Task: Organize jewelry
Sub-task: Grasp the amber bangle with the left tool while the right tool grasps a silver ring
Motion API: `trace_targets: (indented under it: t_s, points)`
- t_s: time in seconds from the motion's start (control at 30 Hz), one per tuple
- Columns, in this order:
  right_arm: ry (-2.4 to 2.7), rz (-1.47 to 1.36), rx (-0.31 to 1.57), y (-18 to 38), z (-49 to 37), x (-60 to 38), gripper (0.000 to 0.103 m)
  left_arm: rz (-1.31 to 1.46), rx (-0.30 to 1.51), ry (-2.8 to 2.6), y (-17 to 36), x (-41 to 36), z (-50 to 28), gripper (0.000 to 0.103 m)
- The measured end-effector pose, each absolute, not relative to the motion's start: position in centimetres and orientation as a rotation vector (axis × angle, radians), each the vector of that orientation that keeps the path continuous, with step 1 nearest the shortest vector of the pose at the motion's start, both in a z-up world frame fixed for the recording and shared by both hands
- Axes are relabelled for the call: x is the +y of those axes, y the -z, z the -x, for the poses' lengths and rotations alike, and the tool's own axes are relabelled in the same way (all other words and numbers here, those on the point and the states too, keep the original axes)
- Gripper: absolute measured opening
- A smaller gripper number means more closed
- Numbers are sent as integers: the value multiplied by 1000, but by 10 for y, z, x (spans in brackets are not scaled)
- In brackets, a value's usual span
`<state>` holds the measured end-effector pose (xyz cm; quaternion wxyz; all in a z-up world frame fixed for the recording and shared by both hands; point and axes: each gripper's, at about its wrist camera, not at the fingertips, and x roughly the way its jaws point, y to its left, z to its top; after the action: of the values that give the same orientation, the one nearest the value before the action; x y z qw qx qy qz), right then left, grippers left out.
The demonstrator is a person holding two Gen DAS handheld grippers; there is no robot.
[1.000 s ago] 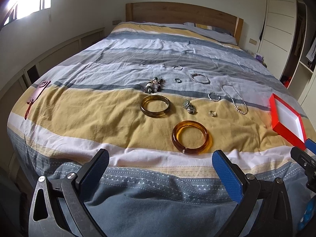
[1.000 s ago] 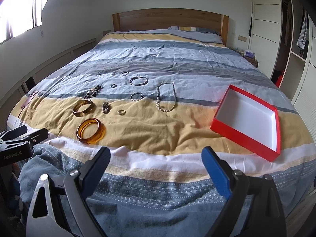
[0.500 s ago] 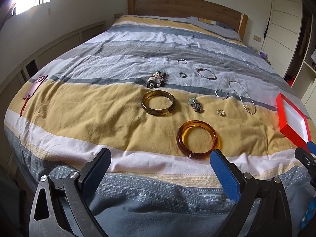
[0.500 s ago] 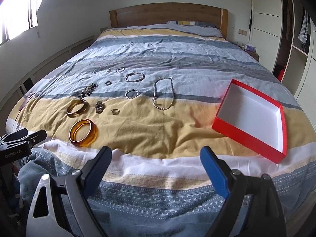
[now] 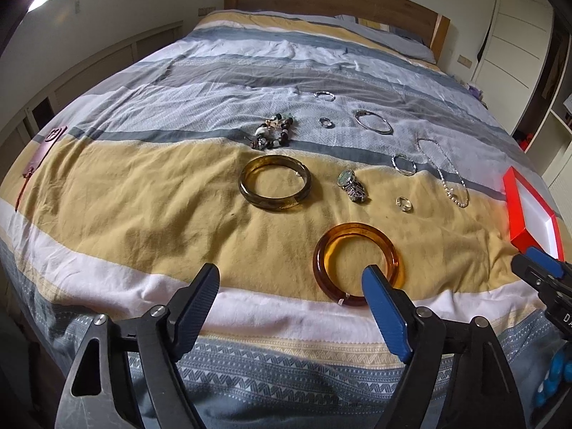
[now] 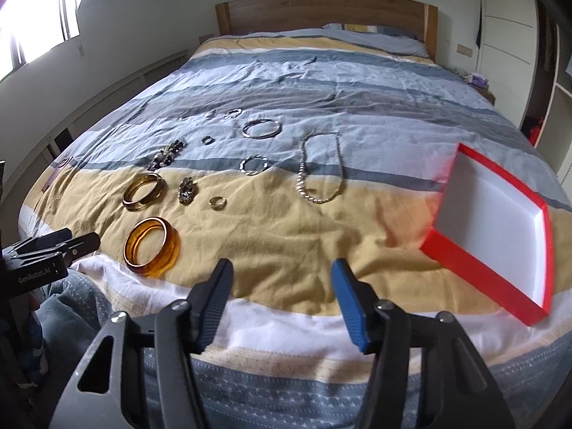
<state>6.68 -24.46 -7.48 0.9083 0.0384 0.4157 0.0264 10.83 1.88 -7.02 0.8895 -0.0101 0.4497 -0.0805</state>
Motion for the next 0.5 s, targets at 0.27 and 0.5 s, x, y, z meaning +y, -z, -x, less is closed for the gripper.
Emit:
trace_targets:
  t_s: [0.27, 0.5]
  points:
    - [-162, -108, 880, 91, -113, -229, 46, 32, 1011, 220, 92, 10, -130, 68]
    - [-265, -88, 902, 107, -157, -210, 45, 57, 1109, 249, 114, 7, -145, 49]
